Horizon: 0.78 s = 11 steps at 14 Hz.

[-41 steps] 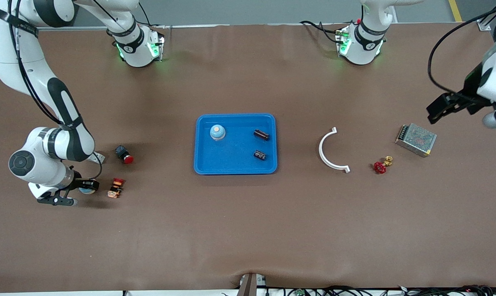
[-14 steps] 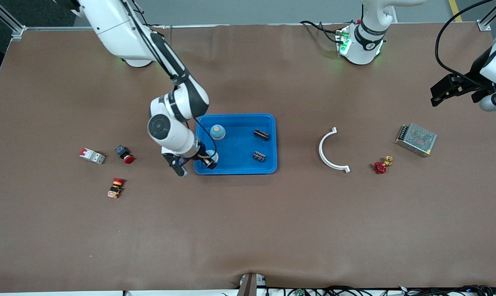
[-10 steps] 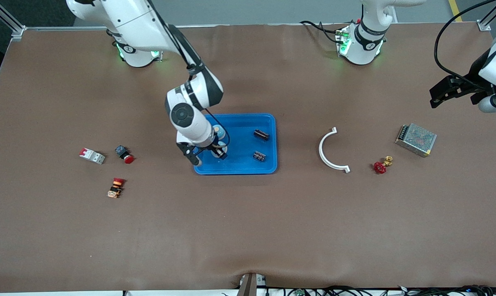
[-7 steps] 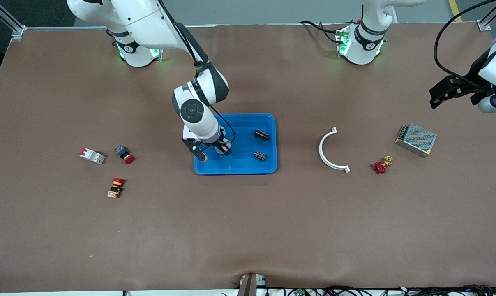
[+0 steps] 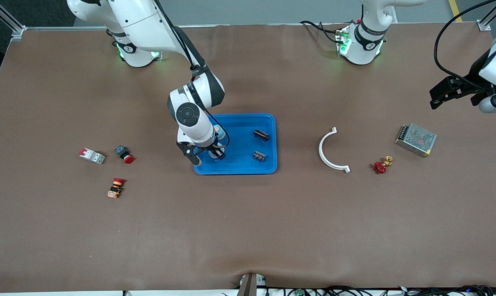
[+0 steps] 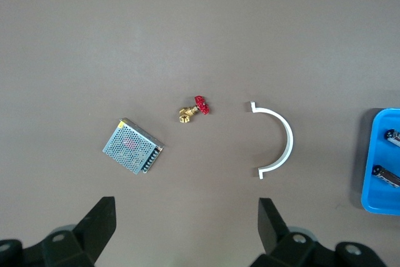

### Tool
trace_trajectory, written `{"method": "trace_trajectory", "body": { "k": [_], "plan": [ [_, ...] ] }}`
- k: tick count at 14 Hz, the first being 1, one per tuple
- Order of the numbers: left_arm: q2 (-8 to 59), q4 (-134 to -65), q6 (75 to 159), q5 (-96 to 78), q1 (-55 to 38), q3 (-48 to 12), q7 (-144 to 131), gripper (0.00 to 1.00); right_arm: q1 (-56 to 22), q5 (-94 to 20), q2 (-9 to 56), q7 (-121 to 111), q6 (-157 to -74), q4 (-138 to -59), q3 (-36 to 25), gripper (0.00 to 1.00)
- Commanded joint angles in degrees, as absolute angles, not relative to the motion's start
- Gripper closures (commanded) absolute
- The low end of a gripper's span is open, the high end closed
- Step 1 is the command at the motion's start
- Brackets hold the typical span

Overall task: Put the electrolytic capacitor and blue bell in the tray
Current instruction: 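Carry the blue bell into the tray with the right gripper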

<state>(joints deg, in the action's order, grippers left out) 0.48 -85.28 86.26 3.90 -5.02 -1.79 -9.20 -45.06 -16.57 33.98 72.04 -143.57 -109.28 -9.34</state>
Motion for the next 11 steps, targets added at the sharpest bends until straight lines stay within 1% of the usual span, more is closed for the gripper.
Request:
{"method": "trace_trajectory", "body": {
  "k": [1, 8, 9, 10, 11],
  "plan": [
    [0.3, -85.4, 86.7, 3.0, -5.2, -1.5, -8.2, 0.00, -45.3, -15.4, 34.8, 73.3, -144.3, -109.4, -9.8, 1.00],
    [0.4, -85.5, 87.2, 3.0, -5.4, -1.8, -8.3, 0.00, -45.2, -15.5, 35.8, 73.3, -145.6, -109.0, -9.7, 1.00],
    [0.5, -85.5, 87.2, 3.0, -5.3, -2.0, -8.2, 0.00, -44.7, -15.6, 35.7, 73.3, -145.6, -108.8, -9.7, 0.52],
    [0.4, -85.5, 87.1, 2.9, -5.2, -2.1, -8.2, 0.00, -44.8, -15.6, 35.8, 73.4, -145.6, -108.7, -9.7, 0.01],
    [0.4, -85.5, 87.1, 2.9, -5.2, -2.1, -8.3, 0.00, -44.7, -15.6, 35.7, 73.4, -145.5, -108.6, -9.7, 0.00]
  ]
}}
